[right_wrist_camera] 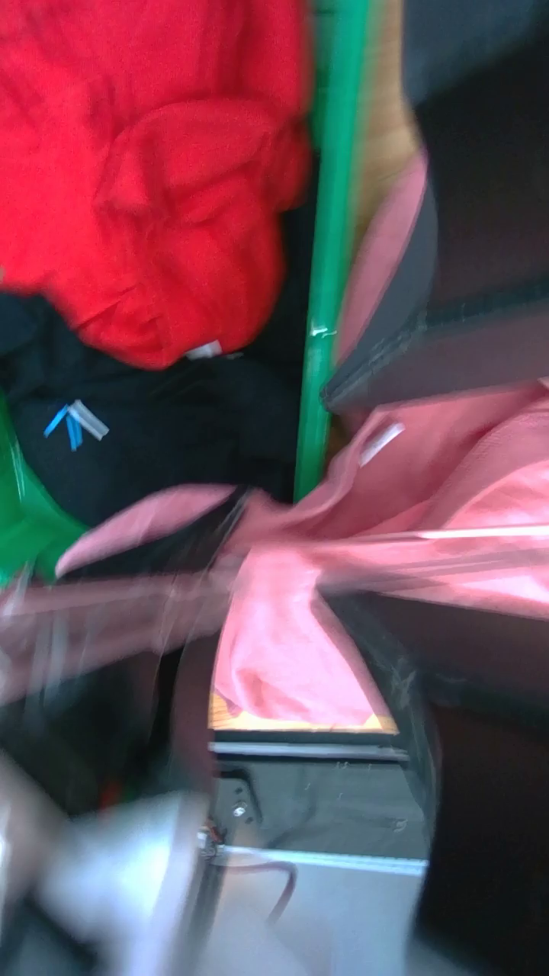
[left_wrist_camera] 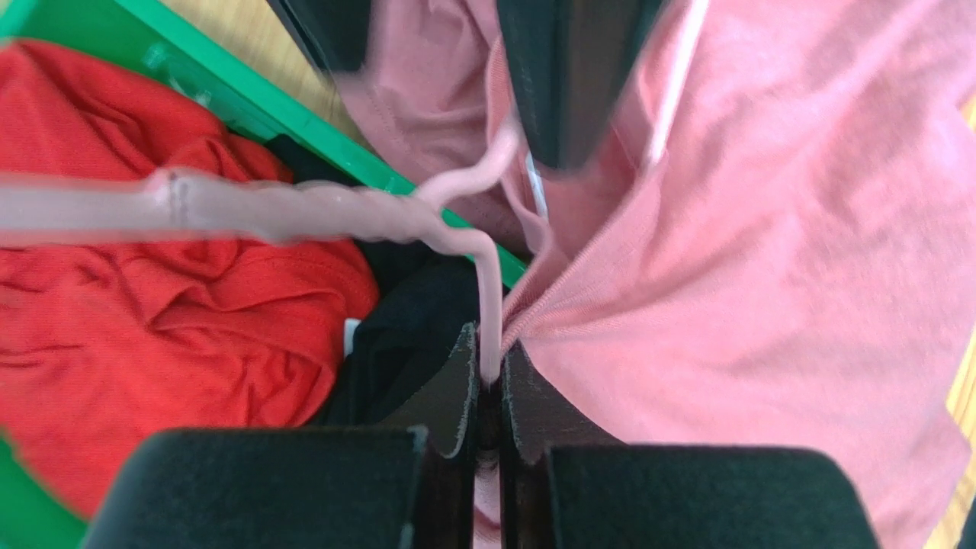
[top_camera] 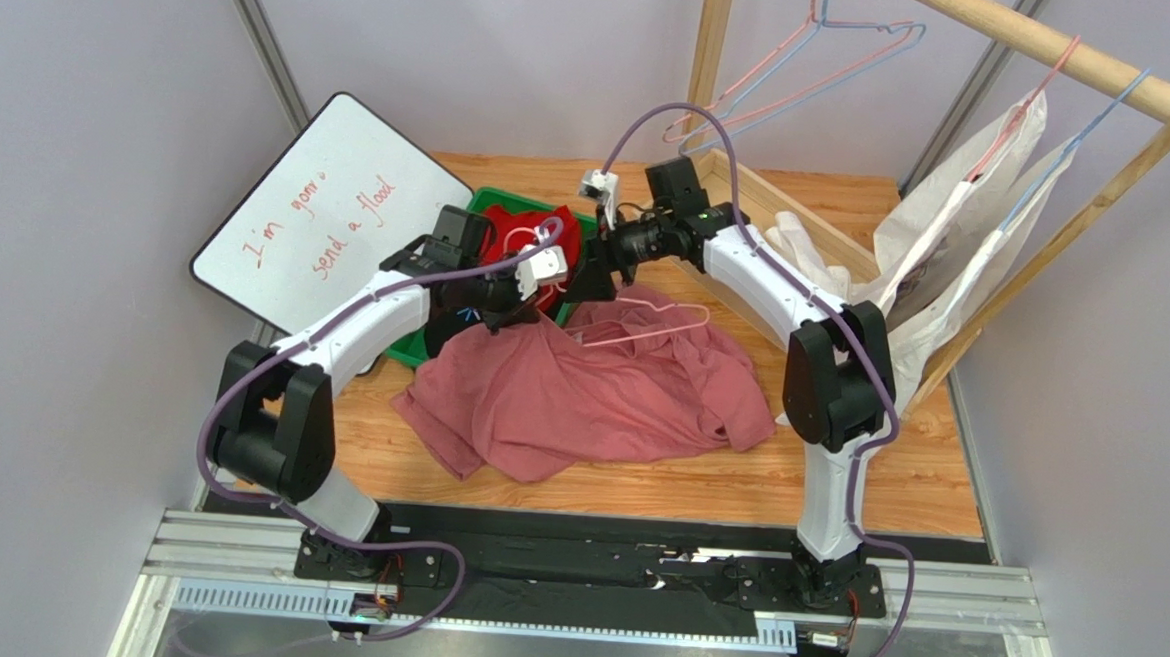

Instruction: Place the t-shirt on the hanger

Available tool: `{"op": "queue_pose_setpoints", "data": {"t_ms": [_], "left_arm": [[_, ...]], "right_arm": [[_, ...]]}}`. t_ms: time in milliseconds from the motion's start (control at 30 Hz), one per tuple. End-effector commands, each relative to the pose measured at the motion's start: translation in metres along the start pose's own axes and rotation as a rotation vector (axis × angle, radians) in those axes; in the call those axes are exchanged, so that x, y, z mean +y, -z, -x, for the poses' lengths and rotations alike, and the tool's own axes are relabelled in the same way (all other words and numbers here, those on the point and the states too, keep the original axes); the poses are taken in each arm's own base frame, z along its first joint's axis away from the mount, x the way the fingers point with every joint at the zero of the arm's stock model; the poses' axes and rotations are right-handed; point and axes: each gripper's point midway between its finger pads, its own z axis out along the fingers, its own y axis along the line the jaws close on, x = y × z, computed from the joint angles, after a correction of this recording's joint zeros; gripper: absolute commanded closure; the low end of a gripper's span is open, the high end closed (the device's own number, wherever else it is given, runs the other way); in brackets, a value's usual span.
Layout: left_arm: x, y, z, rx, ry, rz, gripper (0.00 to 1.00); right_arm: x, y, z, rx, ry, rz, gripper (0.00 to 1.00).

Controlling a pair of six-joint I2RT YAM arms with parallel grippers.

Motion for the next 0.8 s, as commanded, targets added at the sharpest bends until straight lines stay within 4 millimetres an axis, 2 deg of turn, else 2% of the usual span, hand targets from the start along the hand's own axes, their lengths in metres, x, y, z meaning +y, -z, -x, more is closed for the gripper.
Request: {"op": "queue_pose_setpoints", "data": {"t_ms": [0,100,233,300,400,433,500,567,667,767], "left_arm": [[-0.015,0.023,0.01,-0.022,-0.115,0.0,1.0],[-0.022,0.025,0.004,-0.018,-0.162,-0.008,1.0],[-0.026,0.025,0.004,-0.02,-0.22,-0.016,1.0],[-0.03,0.024,0.004,-0.012,-0.265,-0.019,1.0],[-0.036,0.021,0.004,0.003,-0.294,-0.022,1.0],[-0.039,0.02,0.005,0.002,-0.304,-0.027,1.0],[-0.041,0.02,0.005,0.008,-0.316,-0.023,1.0],[-0.044,0.02,0.005,0.019,-0.348,-0.012,1.0],[-0.048,0.021,0.009,0.016,-0.359,-0.007,1.0],[-0.049,0.022,0.01,0.018,-0.35,0.0,1.0]], "right_arm": [[-0.024,0.067,0.041,-0.084,-0.073,-0.179,0.35],[-0.042,0.088,0.032,-0.056,-0.144,-0.296,0.33],[-0.049,0.093,-0.008,0.063,-0.213,-0.37,0.34],[-0.048,0.094,-0.014,0.073,-0.258,-0.372,0.31],[-0.038,0.099,-0.005,0.02,-0.336,-0.298,0.21],[-0.038,0.103,-0.003,0.025,-0.332,-0.311,0.2],[-0.038,0.097,-0.011,0.071,-0.324,-0.327,0.2],[-0.037,0.094,-0.036,0.168,-0.316,-0.357,0.2],[-0.025,0.074,-0.072,0.313,-0.287,-0.374,0.21],[-0.023,0.065,-0.097,0.395,-0.261,-0.408,0.24]]}}
